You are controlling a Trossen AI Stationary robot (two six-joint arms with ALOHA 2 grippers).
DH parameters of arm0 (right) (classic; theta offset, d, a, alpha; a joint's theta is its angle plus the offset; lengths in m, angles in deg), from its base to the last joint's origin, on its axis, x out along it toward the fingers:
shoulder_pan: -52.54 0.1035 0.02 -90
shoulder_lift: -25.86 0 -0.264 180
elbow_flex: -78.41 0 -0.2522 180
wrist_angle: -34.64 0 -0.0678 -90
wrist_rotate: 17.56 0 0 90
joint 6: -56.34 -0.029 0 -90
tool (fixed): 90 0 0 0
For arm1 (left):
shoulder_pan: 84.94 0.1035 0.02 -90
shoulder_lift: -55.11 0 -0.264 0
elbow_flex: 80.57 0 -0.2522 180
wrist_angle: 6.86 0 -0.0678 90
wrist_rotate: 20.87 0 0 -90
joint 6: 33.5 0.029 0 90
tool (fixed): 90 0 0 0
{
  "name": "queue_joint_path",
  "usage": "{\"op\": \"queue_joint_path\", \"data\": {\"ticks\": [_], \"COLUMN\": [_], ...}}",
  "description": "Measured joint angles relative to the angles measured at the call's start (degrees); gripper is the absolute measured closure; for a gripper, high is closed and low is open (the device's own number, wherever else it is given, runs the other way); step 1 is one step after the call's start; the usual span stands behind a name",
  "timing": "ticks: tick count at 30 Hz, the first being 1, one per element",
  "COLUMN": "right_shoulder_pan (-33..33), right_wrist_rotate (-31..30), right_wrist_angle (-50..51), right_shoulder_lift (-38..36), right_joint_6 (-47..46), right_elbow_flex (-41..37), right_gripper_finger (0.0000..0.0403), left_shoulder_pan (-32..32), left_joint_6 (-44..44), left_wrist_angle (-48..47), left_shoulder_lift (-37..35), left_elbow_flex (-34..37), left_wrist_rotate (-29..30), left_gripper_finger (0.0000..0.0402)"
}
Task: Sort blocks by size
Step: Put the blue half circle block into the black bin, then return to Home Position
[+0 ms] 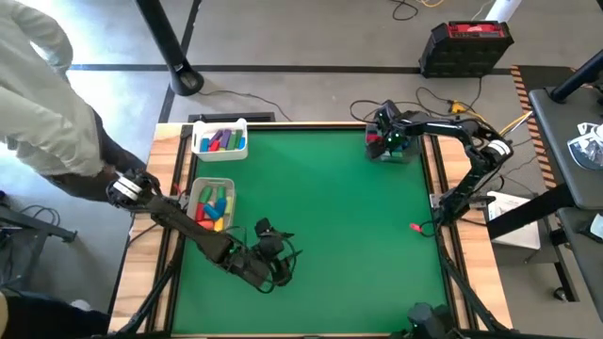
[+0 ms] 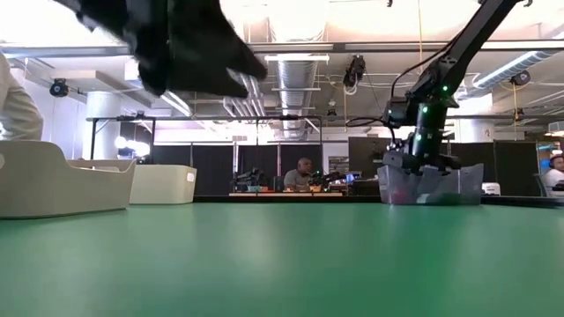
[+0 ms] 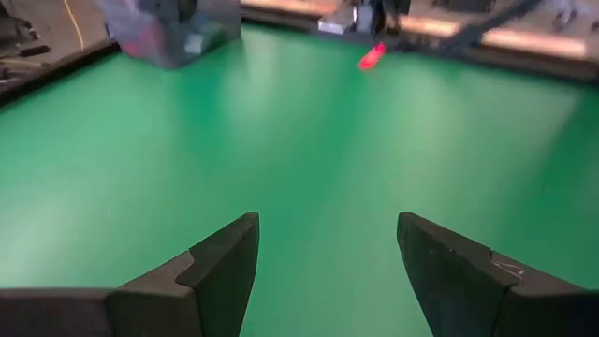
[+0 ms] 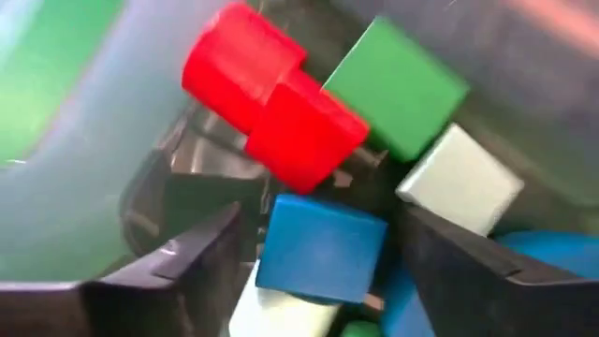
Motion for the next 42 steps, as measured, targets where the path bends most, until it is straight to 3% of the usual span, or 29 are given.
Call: {"op": "queue_joint_path", "data": {"ticks": [3, 7, 11, 16, 24, 28, 35, 42], "right_shoulder_pan": [0.0, 0.4, 2.0, 8.0, 26.4, 35.7, 40.2, 40.3], "right_wrist_rotate": [-2.2, -4.8, -4.5, -2.1, 7.4, 7.8, 7.7, 8.1], "right_wrist_angle": [0.2, 0.3, -2.6, -13.4, -40.5, -49.0, -48.5, -39.7], "right_shoulder_lift": [-2.9, -8.9, -17.4, -30.4, -46.1, -49.6, -52.0, -56.2], "right_joint_6": [1.0, 2.5, 2.9, 1.6, 2.5, 4.2, 4.5, 13.4], "right_elbow_flex": [0.0, -0.4, -2.7, -11.1, -31.9, -38.4, -39.6, -35.0], "right_gripper_finger": [0.0117, 0.0087, 0.0077, 0.0078, 0.0102, 0.0115, 0.0141, 0.0205], "left_shoulder_pan": [1.0, 3.7, 8.5, 13.4, 15.7, 16.0, 16.0, 16.0], "left_joint_6": [1.1, 6.2, 12.5, 19.8, 24.5, 24.7, 24.8, 26.4], "left_wrist_angle": [0.0, 0.2, 0.4, 6.1, 22.2, 26.3, 29.3, 29.1], "left_shoulder_lift": [-3.5, -9.5, -15.6, -22.7, -30.9, -33.7, -43.2, -56.2], "left_elbow_flex": [0.0, 0.2, 1.7, 8.0, 24.1, 30.6, 39.3, 46.6], "left_wrist_rotate": [-1.2, -8.3, -16.5, -23.5, -24.1, -24.0, -24.0, -24.0], "left_gripper_finger": [0.0162, 0.0162, 0.0162, 0.0162, 0.0162, 0.0162, 0.0162, 0.0162]}}
